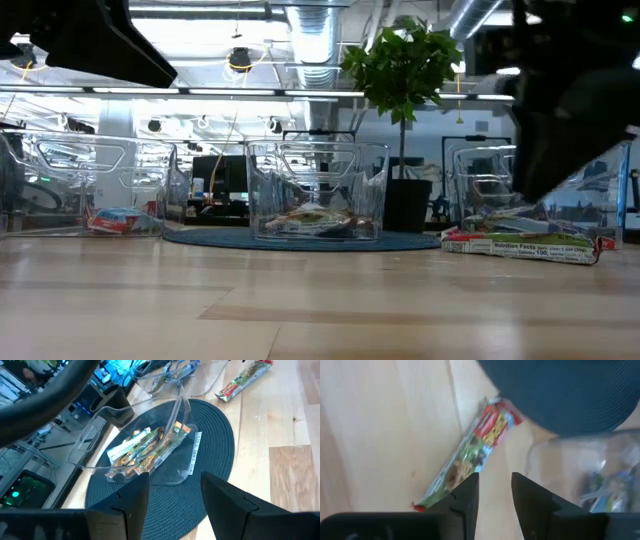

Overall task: Pick and place Granola Bars by type
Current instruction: Put the red granola bar into the left transparent bin

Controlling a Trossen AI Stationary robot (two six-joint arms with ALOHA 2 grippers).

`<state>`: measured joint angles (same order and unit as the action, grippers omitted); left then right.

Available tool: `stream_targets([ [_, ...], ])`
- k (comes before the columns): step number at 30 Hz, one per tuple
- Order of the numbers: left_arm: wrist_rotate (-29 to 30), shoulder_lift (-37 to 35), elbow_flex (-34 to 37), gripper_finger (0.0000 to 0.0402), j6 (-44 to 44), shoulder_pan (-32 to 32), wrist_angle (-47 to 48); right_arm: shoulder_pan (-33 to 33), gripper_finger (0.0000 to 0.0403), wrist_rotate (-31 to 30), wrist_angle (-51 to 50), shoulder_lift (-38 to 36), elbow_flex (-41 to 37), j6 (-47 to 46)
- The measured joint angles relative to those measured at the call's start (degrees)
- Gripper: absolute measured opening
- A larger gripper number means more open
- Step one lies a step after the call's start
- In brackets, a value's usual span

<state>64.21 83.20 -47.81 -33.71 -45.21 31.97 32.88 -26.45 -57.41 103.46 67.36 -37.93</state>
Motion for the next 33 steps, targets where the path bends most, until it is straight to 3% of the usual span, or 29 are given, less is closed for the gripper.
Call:
stream_targets([
  [11, -2.4, 0.0, 0.0, 0.0174, 0.1, 1.1, 0.0, 0.8, 0.0102, 1.1, 2.7, 0.0, -3.5, -5.6],
  [23, -2.4, 0.0, 0.0, 0.0174, 0.1, 1.1, 0.0, 0.1, 0.0102, 2.6, 11.5, -0.1, -7.3, -5.6],
  [28, -2.4, 0.0, 0.0, 0.0174, 0.1, 1.1, 0.0, 0.1, 0.0102, 4.0, 17.0, -0.1, -7.3, -2.4],
  [33, -2.4, 0.0, 0.0, 0.0174, 0.1, 1.1, 0.0, 0.1, 0.0102, 4.5, 29.1, 0.0, -7.3, 7.3],
])
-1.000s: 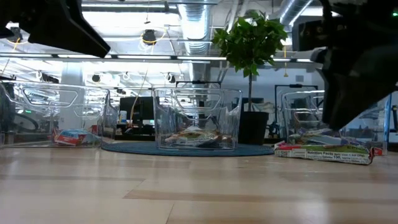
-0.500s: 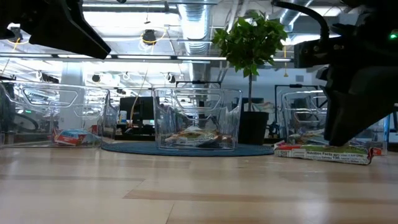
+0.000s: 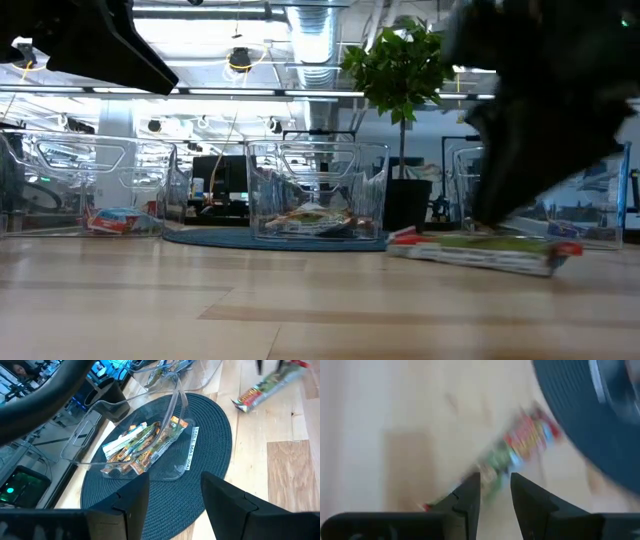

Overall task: Pick and place Granola Bars by type
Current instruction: Put the red granola bar into the left transparent bin

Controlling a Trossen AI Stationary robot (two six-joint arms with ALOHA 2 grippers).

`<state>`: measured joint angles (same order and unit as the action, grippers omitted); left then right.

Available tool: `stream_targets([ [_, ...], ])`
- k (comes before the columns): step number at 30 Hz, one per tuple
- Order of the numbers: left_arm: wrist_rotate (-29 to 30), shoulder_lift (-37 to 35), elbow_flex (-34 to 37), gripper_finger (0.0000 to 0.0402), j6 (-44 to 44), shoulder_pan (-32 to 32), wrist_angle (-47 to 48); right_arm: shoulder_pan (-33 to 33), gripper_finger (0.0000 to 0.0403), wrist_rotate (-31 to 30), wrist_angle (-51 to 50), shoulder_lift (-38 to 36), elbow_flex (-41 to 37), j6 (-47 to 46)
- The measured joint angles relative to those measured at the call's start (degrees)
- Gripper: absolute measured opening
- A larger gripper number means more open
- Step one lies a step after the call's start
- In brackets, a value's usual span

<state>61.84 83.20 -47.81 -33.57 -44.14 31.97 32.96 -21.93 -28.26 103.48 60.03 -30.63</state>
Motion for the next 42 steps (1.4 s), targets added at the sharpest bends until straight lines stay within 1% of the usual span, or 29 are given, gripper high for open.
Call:
stream_targets([
  [5, 0.4, 0.0, 0.0, 0.0174, 0.0, 0.0, 0.0, -1.5, 0.0102, -0.3, 18.9, 0.0, 0.0, 15.1],
  [6, 0.4, 0.0, 0.0, 0.0174, 0.0, 0.0, 0.0, -1.7, 0.0102, -0.5, 21.3, 0.0, 0.2, 17.4],
  [7, 0.4, 0.0, 0.0, 0.0174, 0.0, 0.0, 0.0, -2.0, 0.0102, -0.6, 21.4, 0.0, 1.0, 18.5],
  [8, 0.4, 0.0, 0.0, 0.0174, 0.0, 0.0, 0.0, -2.1, 0.0102, -0.9, 19.6, 0.0, 2.1, 18.7],
  [10, 0.3, 0.0, 0.0, 0.0174, 0.0, 0.0, 0.0, -2.0, 0.0102, -1.8, 12.1, -0.1, 4.6, 16.7],
  [13, 0.1, 0.0, 0.0, 0.0174, 0.0, 0.0, 0.0, -1.2, 0.0102, -2.3, -0.8, -0.2, 7.0, 9.9],
  [16, 0.0, 0.0, 0.0, 0.0174, 0.0, 0.0, 0.0, -0.6, 0.0102, -1.4, -6.9, -0.2, 6.7, 4.3],
  [22, 0.0, 0.0, 0.0, 0.0174, 0.0, 0.0, -0.5, 0.1, 0.0102, 2.6, -7.1, 0.8, 4.9, -0.7],
  [26, 0.3, 0.0, 0.0, 0.0174, 1.0, 0.0, -1.6, -0.1, 0.0102, 3.0, -7.5, 3.9, 4.8, -0.9],
  [29, 0.3, 0.0, 0.0, 0.0174, 2.3, 0.0, -2.6, -1.3, 0.0102, 4.9, -7.6, 6.4, 5.1, -0.8],
  [33, 0.0, 0.0, 0.0, 0.0174, 3.0, 0.0, -3.0, -2.4, 0.0102, 7.3, -7.3, 7.8, 5.7, -0.8],
  [38, 0.0, 0.0, 0.0, 0.0174, 3.0, 0.0, -3.0, -3.2, 0.0102, 7.0, -5.1, 8.3, 8.0, 4.0],
  [42, 0.0, 0.0, 0.0, 0.0174, 3.0, 0.0, -3.0, -4.9, 0.0102, 7.0, 4.1, 8.4, 9.7, 10.6],
])
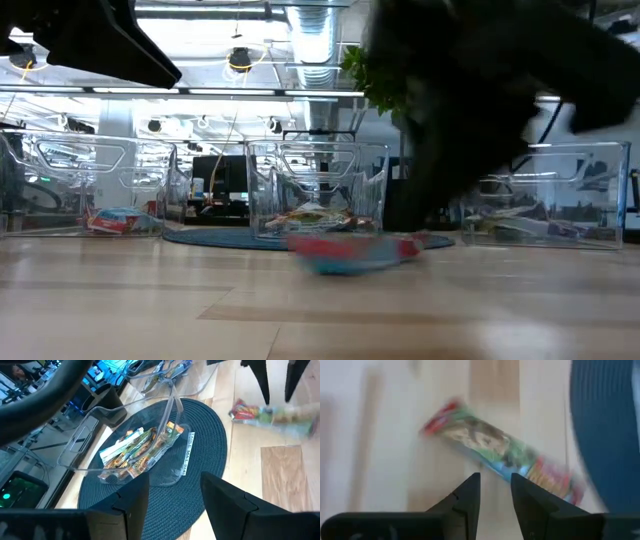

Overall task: Pick and place Granola Bars by type
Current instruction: Put the red granola bar into the left transparent bin

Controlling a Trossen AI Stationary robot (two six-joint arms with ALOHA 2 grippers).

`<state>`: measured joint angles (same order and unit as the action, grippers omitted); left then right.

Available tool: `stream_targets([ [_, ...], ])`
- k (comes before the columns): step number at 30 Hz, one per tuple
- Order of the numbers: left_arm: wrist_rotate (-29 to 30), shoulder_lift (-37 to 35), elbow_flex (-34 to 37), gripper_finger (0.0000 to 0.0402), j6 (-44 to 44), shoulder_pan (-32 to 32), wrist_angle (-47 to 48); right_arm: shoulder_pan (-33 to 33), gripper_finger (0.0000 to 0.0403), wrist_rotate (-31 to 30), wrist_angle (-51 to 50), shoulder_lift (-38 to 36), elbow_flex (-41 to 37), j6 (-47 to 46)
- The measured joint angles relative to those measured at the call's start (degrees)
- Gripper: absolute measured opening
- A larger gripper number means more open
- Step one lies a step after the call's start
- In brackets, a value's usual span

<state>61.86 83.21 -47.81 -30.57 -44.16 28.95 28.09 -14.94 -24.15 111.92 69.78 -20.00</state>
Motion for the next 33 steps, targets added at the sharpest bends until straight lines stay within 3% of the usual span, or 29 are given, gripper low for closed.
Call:
stream_targets([
  [6, 0.0, 0.0, 0.0, 0.0174, 0.0, 0.0, 0.0, -2.7, 0.0102, 0.0, 14.5, 0.0, 0.4, 12.7],
  [13, -0.6, 0.5, 0.1, 0.0174, 1.3, 0.1, -3.3, -1.4, 0.0102, -2.5, 0.9, -1.2, 2.5, 7.7],
  [18, -11.4, 2.5, 1.1, 0.0174, 14.0, 1.3, -17.2, 1.2, 0.0102, -6.8, -9.6, -1.1, 2.7, -1.9],
  [24, -20.2, 8.0, 1.1, 0.0174, 31.8, 5.2, -36.2, 7.3, 0.0102, -18.5, -20.5, -1.1, 2.7, -13.5],
  [27, -24.2, 10.9, 1.1, 0.0174, 35.7, 7.9, -42.4, 11.1, 0.0102, -25.0, -24.3, -1.1, 2.7, -18.1],
  [33, -38.4, 13.6, 1.1, 0.0174, 35.5, 14.2, -46.9, 18.7, 0.0102, -35.1, -36.9, -2.4, 2.7, -31.7],
])
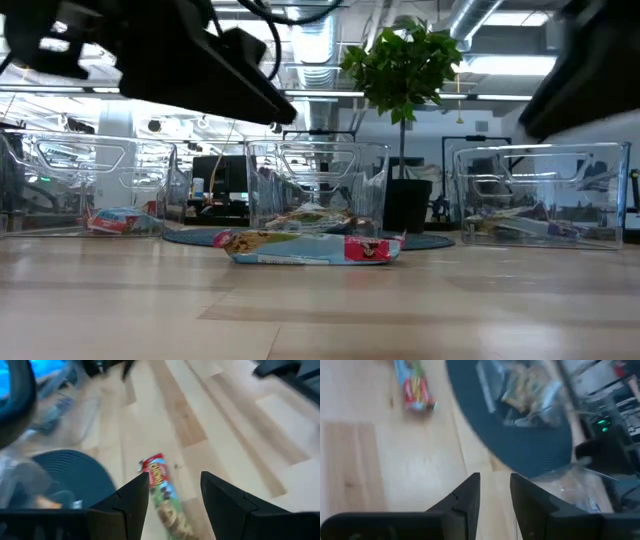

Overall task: Pick and place Granola Bars by type
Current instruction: Put the red granola bar into the left transparent bin

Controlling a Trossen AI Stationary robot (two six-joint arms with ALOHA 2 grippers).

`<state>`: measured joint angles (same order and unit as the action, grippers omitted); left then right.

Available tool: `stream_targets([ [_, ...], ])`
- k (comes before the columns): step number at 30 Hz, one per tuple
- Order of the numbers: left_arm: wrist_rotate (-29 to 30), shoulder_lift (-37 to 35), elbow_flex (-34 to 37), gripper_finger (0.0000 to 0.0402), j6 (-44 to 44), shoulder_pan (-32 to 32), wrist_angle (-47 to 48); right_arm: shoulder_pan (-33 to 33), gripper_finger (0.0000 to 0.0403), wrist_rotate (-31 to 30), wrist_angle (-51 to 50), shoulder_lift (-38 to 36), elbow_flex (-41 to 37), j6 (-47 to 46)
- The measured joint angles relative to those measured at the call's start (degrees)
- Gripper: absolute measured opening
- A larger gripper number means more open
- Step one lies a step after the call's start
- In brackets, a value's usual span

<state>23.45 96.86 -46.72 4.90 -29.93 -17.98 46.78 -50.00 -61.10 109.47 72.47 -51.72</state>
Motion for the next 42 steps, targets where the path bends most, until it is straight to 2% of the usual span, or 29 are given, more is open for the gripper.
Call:
stream_targets([
  [4, -5.8, 0.0, 0.0, 0.0174, -4.6, 3.6, -0.2, 5.7, 0.0102, -8.1, -4.2, -3.0, 0.0, -8.1],
  [10, -6.6, 3.3, -0.1, 0.0174, -6.0, 5.2, -2.5, 14.6, 0.0102, -25.3, -4.3, -6.0, 0.0, -8.7],
  [14, -6.0, 6.9, -1.7, 0.0174, -4.0, 5.2, -4.0, 18.3, 0.0102, -32.1, -5.0, -6.2, 0.0, -8.8],
  [19, -5.0, 8.4, -2.8, 0.0174, -4.5, 5.2, -4.0, 20.0, 0.0102, -32.7, -5.0, -6.2, -0.7, -9.4],
  [28, -6.6, 8.3, -2.8, 0.0174, -14.1, 5.6, 0.7, 19.7, 0.0102, -32.6, -4.9, -6.2, -0.8, -9.4],
  [35, -6.7, 9.4, -2.7, 0.0174, -16.8, 5.6, 2.9, 18.7, 0.0102, -32.4, -4.9, -6.2, -0.8, -9.4],
  [42, -10.3, 13.6, -3.6, 0.0174, -17.5, 5.8, 1.5, 18.0, 0.0102, -30.7, -4.6, -6.1, -0.8, -9.4],
])
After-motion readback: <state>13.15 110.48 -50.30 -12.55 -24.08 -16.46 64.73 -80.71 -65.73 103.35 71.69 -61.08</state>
